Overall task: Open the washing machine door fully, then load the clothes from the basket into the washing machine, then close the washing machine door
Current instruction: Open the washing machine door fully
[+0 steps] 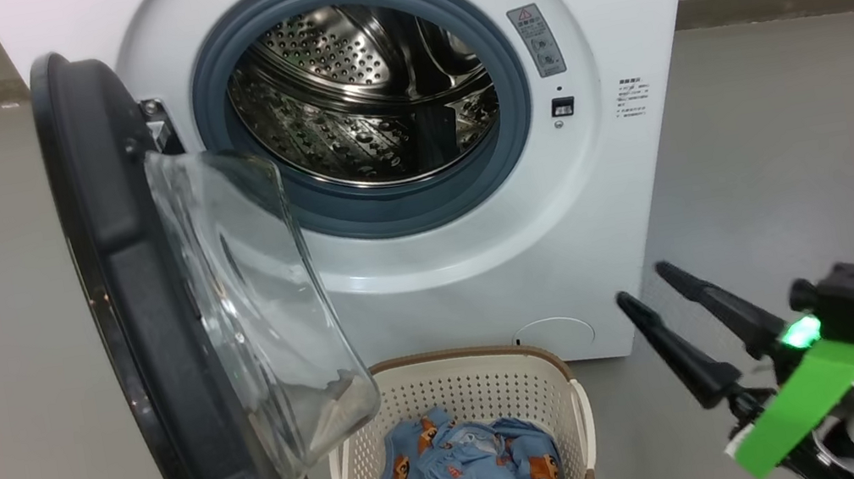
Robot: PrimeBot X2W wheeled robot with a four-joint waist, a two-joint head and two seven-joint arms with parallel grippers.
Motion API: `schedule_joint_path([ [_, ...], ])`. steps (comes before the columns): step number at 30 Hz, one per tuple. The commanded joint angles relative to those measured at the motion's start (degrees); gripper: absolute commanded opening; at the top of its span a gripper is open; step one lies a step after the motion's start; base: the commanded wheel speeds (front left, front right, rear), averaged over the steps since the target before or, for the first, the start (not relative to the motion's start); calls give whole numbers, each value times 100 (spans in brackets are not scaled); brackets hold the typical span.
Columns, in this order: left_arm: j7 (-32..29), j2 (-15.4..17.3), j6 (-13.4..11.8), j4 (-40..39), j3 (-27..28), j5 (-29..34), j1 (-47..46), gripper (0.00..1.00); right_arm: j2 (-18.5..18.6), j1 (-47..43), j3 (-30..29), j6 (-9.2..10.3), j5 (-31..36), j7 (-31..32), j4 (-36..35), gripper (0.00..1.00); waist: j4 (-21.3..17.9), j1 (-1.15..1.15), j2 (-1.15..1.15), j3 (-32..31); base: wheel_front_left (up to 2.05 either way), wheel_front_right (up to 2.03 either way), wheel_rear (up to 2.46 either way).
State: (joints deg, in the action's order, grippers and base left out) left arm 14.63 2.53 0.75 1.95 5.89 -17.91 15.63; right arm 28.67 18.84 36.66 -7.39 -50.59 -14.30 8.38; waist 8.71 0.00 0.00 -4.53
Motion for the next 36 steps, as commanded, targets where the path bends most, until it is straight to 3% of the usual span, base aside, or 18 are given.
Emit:
schedule_joint_path([
  [1, 37, 34, -4, -157, 196, 63, -106, 100, -38, -214, -150, -10, 135, -68, -101, 100, -1, 0, 0, -11, 0, 0, 0],
  [8, 37, 34, 38, -147, 193, 74, -78, 100, -448, -1286, -1709, -10, 1291, -69, -184, 100, 24, 0, 0, -58, 0, 0, 0],
  [15, 37, 34, 57, -160, 220, 67, -46, 100, -915, -2122, -2792, -10, 2212, -69, -321, 100, -24, 0, 0, -48, 0, 0, 0],
  [23, 37, 34, 32, -176, 228, 47, 2, 100, -1251, -2773, -3500, -10, 2853, -70, -453, 100, -115, 0, 0, -37, 0, 0, 0],
  [36, 37, 34, -22, -224, 230, 7, 110, 100, -1740, -3240, -4221, -10, 3312, -70, -260, 100, -287, 0, 0, -15, 0, 0, 0],
])
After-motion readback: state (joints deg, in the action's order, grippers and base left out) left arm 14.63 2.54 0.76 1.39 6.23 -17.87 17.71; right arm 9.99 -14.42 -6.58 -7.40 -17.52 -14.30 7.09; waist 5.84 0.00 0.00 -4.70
